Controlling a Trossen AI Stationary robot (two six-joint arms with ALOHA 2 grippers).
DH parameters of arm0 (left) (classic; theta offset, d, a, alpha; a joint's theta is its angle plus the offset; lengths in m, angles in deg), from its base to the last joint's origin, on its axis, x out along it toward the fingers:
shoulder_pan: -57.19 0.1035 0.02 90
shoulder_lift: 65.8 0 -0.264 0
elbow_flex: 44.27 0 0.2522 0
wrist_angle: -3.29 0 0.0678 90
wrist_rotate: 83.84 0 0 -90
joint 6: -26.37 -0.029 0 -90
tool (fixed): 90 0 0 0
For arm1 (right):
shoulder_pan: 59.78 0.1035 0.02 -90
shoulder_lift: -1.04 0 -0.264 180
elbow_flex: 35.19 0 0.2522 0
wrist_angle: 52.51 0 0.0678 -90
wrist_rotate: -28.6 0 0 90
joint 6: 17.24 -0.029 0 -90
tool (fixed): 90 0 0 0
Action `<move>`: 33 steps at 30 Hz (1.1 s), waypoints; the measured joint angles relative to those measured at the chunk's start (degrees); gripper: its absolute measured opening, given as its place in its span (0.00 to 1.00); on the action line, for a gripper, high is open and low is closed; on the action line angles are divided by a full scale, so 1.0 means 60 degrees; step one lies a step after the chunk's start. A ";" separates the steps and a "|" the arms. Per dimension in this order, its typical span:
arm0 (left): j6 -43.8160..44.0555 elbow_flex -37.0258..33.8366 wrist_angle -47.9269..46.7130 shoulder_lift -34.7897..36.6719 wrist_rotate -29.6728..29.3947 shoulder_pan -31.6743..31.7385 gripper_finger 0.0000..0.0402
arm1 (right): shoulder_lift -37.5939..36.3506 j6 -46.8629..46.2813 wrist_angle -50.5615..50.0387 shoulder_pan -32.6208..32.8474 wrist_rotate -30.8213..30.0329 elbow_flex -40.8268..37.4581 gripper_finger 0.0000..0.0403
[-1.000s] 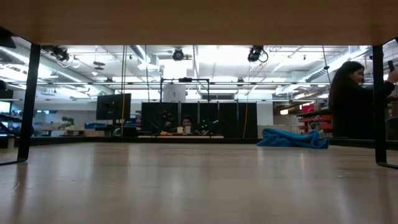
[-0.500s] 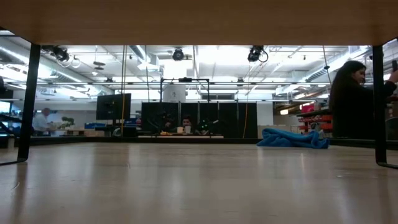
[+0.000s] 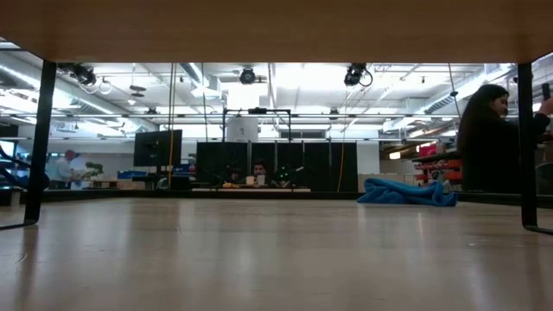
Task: Stack small to large cups/mugs on shelf
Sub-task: Put the yellow mug on the shelf
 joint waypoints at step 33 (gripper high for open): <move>0.0316 0.2763 -0.0095 -0.5280 -0.4368 -0.3600 0.03 | 0.0221 -0.1916 0.1893 0.2063 -0.1117 -0.1570 0.01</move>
